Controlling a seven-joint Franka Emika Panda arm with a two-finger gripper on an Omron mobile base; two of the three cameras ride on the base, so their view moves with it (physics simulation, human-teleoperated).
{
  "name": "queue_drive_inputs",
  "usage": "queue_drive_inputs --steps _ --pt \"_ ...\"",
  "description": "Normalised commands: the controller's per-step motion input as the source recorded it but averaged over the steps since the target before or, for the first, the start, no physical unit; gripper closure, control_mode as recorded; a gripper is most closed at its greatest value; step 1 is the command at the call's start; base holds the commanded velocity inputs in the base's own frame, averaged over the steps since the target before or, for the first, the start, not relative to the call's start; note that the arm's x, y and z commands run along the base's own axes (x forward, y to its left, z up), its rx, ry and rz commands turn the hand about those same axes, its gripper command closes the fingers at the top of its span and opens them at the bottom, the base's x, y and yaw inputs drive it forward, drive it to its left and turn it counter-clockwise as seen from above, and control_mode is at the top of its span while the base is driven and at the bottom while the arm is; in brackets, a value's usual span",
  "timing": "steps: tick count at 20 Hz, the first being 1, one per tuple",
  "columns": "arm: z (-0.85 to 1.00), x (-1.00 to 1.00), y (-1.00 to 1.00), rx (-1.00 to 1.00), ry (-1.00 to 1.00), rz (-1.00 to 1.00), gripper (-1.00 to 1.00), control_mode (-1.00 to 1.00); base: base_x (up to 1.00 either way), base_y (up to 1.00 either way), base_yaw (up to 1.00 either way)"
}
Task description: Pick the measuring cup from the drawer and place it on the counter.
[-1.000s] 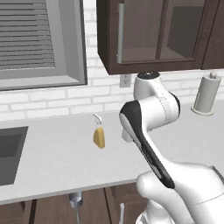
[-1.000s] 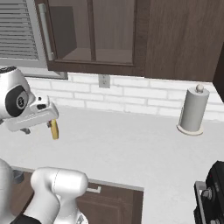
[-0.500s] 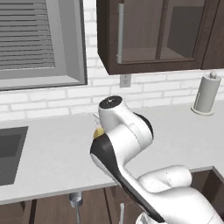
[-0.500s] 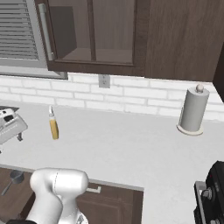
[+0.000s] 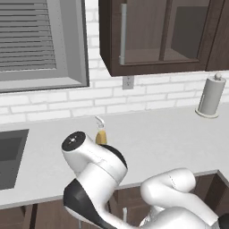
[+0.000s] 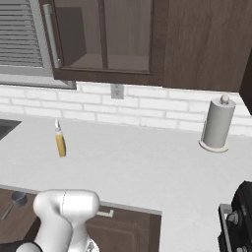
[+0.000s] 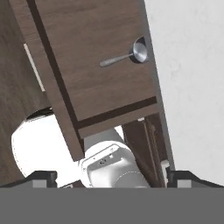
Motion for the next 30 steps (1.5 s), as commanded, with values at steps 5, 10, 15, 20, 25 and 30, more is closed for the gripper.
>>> queue_drive_inputs --steps 5,10,15,20,25,30 --pt "-0.10 -0.06 0.00 0.00 0.00 0.02 -1.00 -1.00 0.00 0.00 0.00" --pt "-0.27 0.00 0.01 0.00 0.01 0.00 -1.00 -1.00 0.00 0.00 0.00" --pt "-0.53 0.00 0.08 0.00 0.01 0.01 -1.00 -1.00 0.00 0.00 0.00" --pt "-0.59 -0.02 0.29 0.00 0.08 0.04 -1.00 -1.00 0.00 0.00 0.00" --pt "-0.33 0.00 0.64 0.00 0.08 0.06 -1.00 -1.00 0.00 0.00 0.00" --pt "-0.33 0.00 0.62 0.00 0.06 0.05 -1.00 -1.00 0.00 0.00 0.00"
